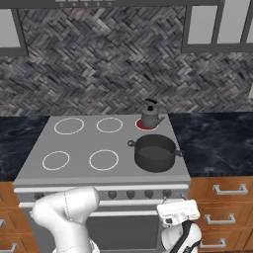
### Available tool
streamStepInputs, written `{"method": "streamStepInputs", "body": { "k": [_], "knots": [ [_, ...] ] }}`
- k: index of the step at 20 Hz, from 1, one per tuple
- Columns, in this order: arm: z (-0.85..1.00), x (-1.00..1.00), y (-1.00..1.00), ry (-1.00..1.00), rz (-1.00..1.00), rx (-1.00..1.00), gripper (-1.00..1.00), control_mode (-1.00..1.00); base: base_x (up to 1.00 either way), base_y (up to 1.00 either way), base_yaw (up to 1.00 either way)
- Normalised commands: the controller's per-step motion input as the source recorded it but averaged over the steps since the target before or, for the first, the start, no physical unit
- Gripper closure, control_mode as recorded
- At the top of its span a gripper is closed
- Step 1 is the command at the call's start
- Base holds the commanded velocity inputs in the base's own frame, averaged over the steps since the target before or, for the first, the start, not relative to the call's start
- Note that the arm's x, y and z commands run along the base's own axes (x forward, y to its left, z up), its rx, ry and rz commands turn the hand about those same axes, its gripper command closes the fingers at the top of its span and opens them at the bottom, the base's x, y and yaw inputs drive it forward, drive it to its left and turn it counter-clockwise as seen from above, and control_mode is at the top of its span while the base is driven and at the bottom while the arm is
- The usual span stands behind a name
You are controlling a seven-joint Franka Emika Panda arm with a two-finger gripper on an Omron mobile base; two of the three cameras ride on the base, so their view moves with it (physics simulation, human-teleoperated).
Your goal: Pick the kettle from the cabinet and place it on a stove burner. Then pick the pot from the counter and place it on another stove burner. Finally, turn both burners on.
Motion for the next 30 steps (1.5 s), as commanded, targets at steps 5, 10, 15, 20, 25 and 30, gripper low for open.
{"method": "streamStepInputs", "body": {
  "k": [5, 10, 15, 20, 25, 30],
  "knots": [
    [0.00, -0.02, 0.16, -0.11, 0.00, 0.00, -1.00, -1.00, 0.00, 0.00, 0.00],
    [0.00, 0.00, 0.11, -0.07, 0.00, 0.00, -1.00, -1.00, 0.00, 0.00, 0.00],
    [0.00, 0.20, 0.01, -0.01, 0.00, 0.00, -1.00, -1.00, 0.00, 0.00, 0.00],
    [0.00, 0.24, 0.00, 0.00, 0.00, 0.00, -1.00, -1.00, 0.00, 0.00, 0.00],
    [-0.02, 0.09, 0.03, 0.00, 0.00, 0.00, -1.00, -1.00, 0.00, 0.00, 0.00],
    [-0.01, 0.04, 0.12, -0.04, 0.01, 0.00, 1.00, -1.00, 0.00, 0.00, 0.00]
  ]
}}
